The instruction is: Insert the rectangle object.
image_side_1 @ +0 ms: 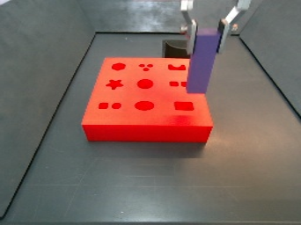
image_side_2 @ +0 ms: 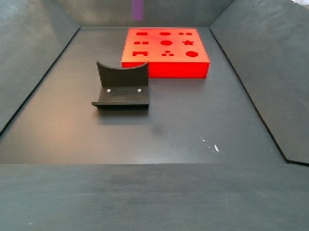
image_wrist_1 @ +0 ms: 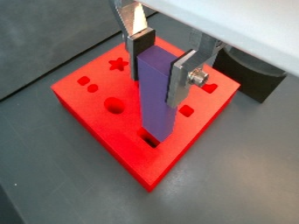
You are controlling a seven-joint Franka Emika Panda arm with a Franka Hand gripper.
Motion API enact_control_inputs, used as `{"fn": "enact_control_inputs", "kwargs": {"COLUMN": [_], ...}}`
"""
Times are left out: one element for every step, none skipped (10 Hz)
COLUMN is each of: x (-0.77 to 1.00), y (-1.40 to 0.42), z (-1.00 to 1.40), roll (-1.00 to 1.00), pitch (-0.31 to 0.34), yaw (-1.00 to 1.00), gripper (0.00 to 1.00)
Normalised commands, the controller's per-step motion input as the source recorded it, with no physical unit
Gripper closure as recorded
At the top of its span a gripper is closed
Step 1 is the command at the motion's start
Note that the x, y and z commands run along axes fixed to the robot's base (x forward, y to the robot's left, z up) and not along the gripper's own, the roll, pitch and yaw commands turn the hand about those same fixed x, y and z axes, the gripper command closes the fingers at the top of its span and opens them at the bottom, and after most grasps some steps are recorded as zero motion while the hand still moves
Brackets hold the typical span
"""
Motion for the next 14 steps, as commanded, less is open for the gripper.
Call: {"fn": "enact_control_inputs", "kwargs": {"x": [0.0, 0.0, 0.06, 0.04, 0.0, -0.03, -0.07, -0.11, -0.09, -0.09, -0.07, -0.06, -0.16, -0.08], "y": [0.0, 0.0, 0.0, 0.0, 0.01, 0.03, 0.05, 0.07, 0.04, 0.01, 0.0, 0.0, 0.08, 0.02], "z": [-0.59, -0.46, -0.39, -0.31, -0.19, -0.07, -0.08, -0.1, -0.11, -0.12, -0.11, -0.1, -0.05, -0.06], "roll": [0.04, 0.01, 0.0, 0.04, 0.07, 0.03, 0.03, 0.04, 0.03, 0.0, 0.0, 0.0, -0.05, -0.04], "pitch": [-0.139, -0.119, -0.097, -0.06, -0.011, -0.003, -0.017, -0.01, -0.011, -0.03, -0.039, -0.043, -0.061, -0.041], "yaw": [0.07, 0.06, 0.05, 0.01, 0.0, -0.03, -0.03, -0.02, -0.02, 0.0, 0.0, 0.0, 0.0, 0.0], "gripper": [1.0, 1.0, 1.0, 1.0, 1.0, 1.0, 1.0, 1.0, 1.0, 1.0, 1.0, 1.0, 1.0, 1.0]}}
